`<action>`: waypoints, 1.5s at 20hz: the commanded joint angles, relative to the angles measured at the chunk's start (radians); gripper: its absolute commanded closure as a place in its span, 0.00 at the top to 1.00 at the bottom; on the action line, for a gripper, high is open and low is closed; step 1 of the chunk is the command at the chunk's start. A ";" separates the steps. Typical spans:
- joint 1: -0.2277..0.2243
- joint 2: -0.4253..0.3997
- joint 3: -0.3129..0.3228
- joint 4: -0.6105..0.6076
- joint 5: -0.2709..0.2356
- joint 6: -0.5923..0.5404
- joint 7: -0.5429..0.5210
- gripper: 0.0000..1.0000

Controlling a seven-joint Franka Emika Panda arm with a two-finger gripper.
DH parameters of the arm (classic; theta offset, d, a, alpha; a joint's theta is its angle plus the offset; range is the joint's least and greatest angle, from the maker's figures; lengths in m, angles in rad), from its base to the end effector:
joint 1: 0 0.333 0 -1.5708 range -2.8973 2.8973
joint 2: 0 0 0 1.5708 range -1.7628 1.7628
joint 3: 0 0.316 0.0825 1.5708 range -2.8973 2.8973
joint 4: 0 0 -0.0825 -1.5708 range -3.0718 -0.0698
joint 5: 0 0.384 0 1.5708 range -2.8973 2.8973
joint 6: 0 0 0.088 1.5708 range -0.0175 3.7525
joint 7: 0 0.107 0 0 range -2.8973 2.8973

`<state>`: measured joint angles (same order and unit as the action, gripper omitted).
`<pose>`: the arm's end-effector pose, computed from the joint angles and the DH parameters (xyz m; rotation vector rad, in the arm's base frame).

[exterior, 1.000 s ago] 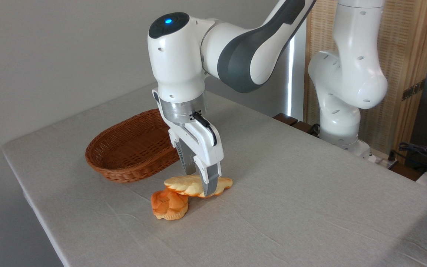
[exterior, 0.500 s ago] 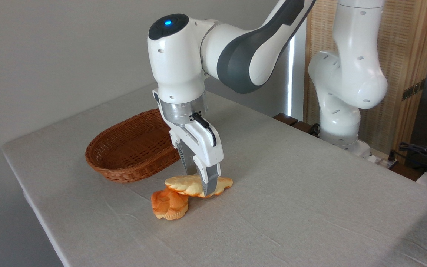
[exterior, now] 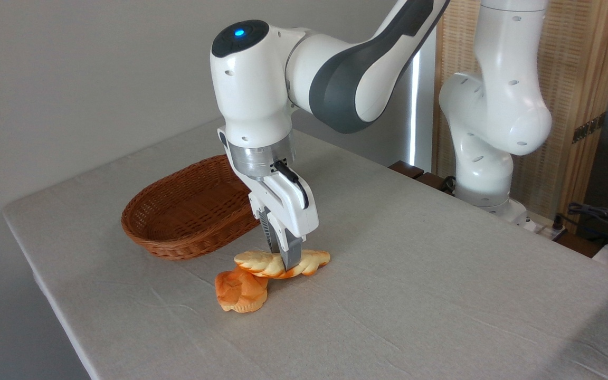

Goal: Put bread into the basket
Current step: 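Close the gripper on the pale bread roll's middle, then lift the roll and carry it over the wicker basket, lowering it in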

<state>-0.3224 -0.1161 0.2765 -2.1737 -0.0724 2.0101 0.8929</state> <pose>0.5061 -0.0252 0.4367 2.7245 -1.3310 -0.0125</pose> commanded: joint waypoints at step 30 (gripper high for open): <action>-0.007 0.044 -0.344 0.169 -0.244 0.015 -0.192 1.00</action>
<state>-0.3330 -0.0745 -0.0648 -2.0180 -0.2958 2.0242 0.7049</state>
